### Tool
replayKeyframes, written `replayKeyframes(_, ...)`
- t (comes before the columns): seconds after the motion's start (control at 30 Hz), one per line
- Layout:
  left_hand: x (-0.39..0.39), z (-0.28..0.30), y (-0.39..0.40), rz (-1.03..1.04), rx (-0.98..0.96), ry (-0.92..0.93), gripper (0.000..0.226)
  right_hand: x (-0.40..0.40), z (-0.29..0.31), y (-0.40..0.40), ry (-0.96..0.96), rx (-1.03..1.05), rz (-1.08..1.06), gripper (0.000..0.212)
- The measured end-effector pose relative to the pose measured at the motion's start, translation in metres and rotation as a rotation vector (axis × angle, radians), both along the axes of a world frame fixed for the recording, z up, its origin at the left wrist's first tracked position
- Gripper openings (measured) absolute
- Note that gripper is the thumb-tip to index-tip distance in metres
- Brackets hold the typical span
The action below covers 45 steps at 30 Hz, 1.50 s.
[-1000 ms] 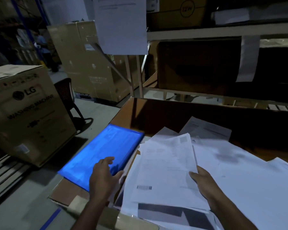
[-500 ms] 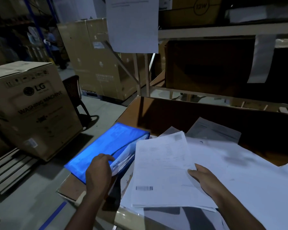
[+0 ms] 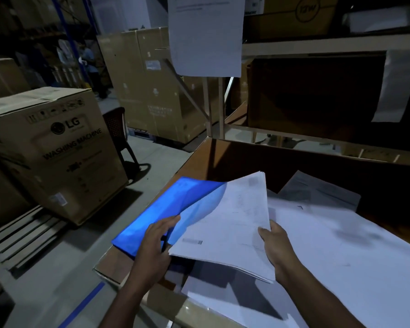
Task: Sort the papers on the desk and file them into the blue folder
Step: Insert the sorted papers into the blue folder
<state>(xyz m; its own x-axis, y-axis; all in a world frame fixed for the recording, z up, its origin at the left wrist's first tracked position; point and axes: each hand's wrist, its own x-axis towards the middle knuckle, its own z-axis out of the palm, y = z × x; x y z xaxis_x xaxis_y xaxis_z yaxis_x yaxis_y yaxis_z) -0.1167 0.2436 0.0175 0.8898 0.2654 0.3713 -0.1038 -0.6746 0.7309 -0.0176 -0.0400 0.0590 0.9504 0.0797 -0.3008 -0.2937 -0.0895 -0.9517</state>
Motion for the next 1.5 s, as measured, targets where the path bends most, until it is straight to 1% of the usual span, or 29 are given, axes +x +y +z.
replayKeyframes(0.07, -0.004, 0.003, -0.003, -0.025, -0.107, 0.024, 0.078, -0.001, -0.007, 0.007, -0.026, -0.007, -0.068, 0.026)
replayKeyframes(0.13, -0.006, 0.006, -0.002, -0.036, -0.153, 0.049, 0.071, -0.003, -0.014, 0.014, -0.033, -0.013, -0.114, 0.027)
replayKeyframes(0.23, -0.009, 0.01, -0.001, -0.021, -0.178, 0.065, 0.059, -0.005, -0.024, 0.022, -0.044, -0.039, -0.147, 0.029)
replayKeyframes(0.37, -0.008, 0.015, -0.007, 0.005, -0.22, 0.036, 0.036, -0.005, -0.026, 0.026, -0.071, -0.058, -0.124, 0.027)
replayKeyframes(0.4, -0.008, 0.016, -0.008, 0.015, -0.215, 0.04, 0.029, -0.005, -0.026, 0.026, -0.079, -0.063, -0.122, 0.028)
replayKeyframes(0.43, -0.008, 0.017, -0.008, 0.027, -0.179, 0.05, 0.026, -0.004, -0.027, 0.025, -0.081, -0.068, -0.123, 0.029)
replayKeyframes(0.53, -0.009, 0.012, -0.01, 0.033, 0.021, 0.088, 0.057, -0.004, -0.031, 0.025, -0.079, -0.07, -0.125, 0.031)
replayKeyframes(0.57, -0.01, 0.011, -0.011, 0.018, 0.059, 0.099, 0.064, -0.004, -0.032, 0.025, -0.075, -0.069, -0.119, 0.031)
replayKeyframes(0.67, -0.009, 0.004, -0.009, -0.02, 0.163, 0.112, 0.073, -0.002, -0.033, 0.026, -0.073, -0.057, -0.118, 0.032)
replayKeyframes(0.73, -0.009, 0.002, -0.01, -0.026, 0.196, 0.121, 0.072, -0.002, -0.035, 0.026, -0.06, -0.049, -0.126, 0.032)
replayKeyframes(0.8, -0.009, 0.001, -0.015, -0.036, 0.161, 0.094, 0.069, -0.004, -0.039, 0.029, -0.035, -0.035, -0.124, 0.032)
replayKeyframes(0.87, -0.007, 0.0, -0.021, -0.049, 0.133, 0.066, 0.068, -0.008, -0.041, 0.034, -0.007, -0.006, -0.084, 0.032)
replayKeyframes(1.0, -0.007, -0.001, -0.028, -0.063, 0.14, 0.028, 0.067, -0.013, -0.039, 0.048, 0.071, 0.059, 0.015, 0.033)
replayKeyframes(1.1, -0.01, 0.001, -0.034, -0.091, 0.119, 0.048, 0.065, -0.01, -0.036, 0.062, 0.099, 0.071, 0.049, 0.031)
replayKeyframes(1.2, -0.012, 0.0, -0.035, -0.071, 0.094, 0.067, 0.06, -0.012, -0.035, 0.075, 0.142, 0.093, 0.197, 0.025)
replayKeyframes(1.3, -0.011, -0.003, -0.027, 0.011, 0.074, 0.054, 0.056, -0.017, -0.037, 0.081, 0.14, 0.051, 0.335, 0.028)
replayKeyframes(1.4, -0.014, -0.005, -0.022, 0.002, 0.066, 0.067, 0.058, -0.016, -0.043, 0.082, 0.13, 0.031, 0.362, 0.028)
replayKeyframes(1.5, -0.019, -0.003, -0.025, -0.036, 0.029, 0.052, 0.051, -0.012, -0.042, 0.088, 0.099, 0.029, 0.354, 0.033)
